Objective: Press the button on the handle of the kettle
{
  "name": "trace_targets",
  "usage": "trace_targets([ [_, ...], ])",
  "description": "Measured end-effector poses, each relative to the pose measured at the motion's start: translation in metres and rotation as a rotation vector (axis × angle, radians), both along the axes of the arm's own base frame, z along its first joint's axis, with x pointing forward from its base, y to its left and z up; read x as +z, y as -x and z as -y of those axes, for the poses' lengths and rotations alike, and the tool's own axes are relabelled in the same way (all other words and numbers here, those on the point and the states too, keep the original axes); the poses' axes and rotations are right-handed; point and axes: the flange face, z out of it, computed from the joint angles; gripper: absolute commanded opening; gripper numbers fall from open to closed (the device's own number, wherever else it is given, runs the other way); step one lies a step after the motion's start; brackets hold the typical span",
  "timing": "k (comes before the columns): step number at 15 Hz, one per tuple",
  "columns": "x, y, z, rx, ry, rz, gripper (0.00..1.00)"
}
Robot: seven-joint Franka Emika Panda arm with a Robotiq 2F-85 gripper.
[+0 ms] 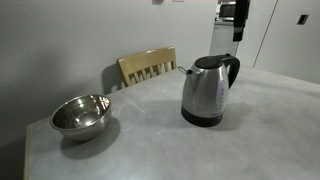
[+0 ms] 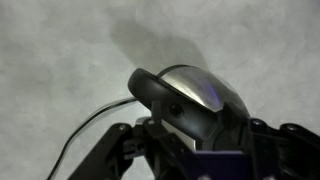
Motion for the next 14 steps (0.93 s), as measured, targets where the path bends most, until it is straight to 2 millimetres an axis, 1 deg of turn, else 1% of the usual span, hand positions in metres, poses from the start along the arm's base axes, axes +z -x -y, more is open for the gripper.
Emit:
trace_targets([
  [4,-0.015,-0.021,0.000,-0.090,-0.097,0.010,0.06],
  [5,-0.017,-0.025,0.002,-0.114,-0.107,0.014,0.02],
  [6,-0.018,-0.028,0.005,-0.139,-0.113,0.016,0.00],
  [8,-0.017,-0.030,0.010,-0.197,-0.109,0.019,0.00],
  [14,-0.018,-0.029,0.016,-0.390,-0.039,-0.014,0.00],
])
